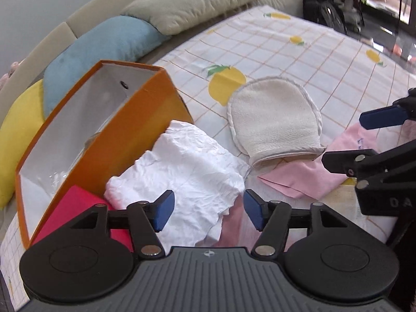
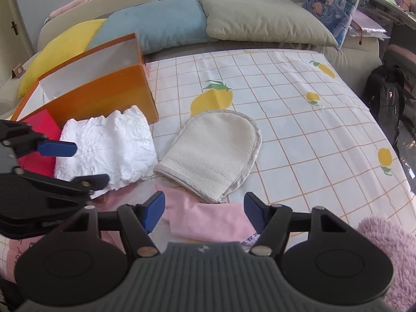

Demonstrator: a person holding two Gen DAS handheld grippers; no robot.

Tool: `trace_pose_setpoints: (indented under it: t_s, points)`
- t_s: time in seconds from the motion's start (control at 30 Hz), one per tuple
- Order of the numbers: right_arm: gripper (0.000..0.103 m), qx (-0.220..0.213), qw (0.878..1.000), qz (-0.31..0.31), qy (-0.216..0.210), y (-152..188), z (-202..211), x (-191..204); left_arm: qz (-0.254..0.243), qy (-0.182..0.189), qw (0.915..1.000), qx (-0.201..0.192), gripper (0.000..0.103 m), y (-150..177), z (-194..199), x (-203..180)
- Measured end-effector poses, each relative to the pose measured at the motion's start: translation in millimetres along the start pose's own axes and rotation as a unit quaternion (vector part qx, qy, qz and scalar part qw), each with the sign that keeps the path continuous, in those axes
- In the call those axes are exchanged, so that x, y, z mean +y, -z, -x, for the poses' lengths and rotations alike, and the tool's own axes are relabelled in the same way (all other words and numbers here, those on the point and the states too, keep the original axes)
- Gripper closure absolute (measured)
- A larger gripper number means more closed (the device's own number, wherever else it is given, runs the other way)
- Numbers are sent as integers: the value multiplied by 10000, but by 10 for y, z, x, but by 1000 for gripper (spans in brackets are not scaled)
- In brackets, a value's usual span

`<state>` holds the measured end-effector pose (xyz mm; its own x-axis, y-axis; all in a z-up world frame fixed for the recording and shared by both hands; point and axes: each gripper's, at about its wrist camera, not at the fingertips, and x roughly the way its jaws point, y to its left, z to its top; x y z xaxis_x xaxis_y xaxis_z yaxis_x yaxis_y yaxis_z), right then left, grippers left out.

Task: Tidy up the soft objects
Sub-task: 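Grasp the white crumpled tissue with the left tool, then carry the white tissue with the left tool toward the orange box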

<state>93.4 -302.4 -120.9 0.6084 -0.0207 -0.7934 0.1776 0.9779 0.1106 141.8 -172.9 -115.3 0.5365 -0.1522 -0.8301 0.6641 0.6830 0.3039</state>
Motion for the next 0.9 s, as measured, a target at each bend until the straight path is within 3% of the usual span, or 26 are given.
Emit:
trace_pose_setpoints:
  t_s: [0.37, 0.4, 0.5, 0.57, 0.63, 0.9]
  points:
    - [38, 135, 9991, -363, -167, -48, -290, -166, -562, -650, 9947, 560, 27, -123, -570, -184]
    - [38, 154, 9990, -381, -180, -44, -305, -170, -564, -691, 9946, 527, 30, -124, -578, -186]
    - [38, 187, 9987, -422, -235, -35, -342, -180, -575, -831, 9941, 398, 56, -132, -564, -196]
    - [38, 172, 9985, -453, -256, -37, -349, -186, -487, -855, 9948, 246, 81, -125, -505, -153]
    - [38, 166, 9983, -477, -280, -39, -358, -194, -276, -771, 9965, 153, 91, -127, -434, -71]
    - [38, 162, 9981, -498, -332, -38, -365, -195, 697, -521, 9942, -640, 96, -218, 236, 249]
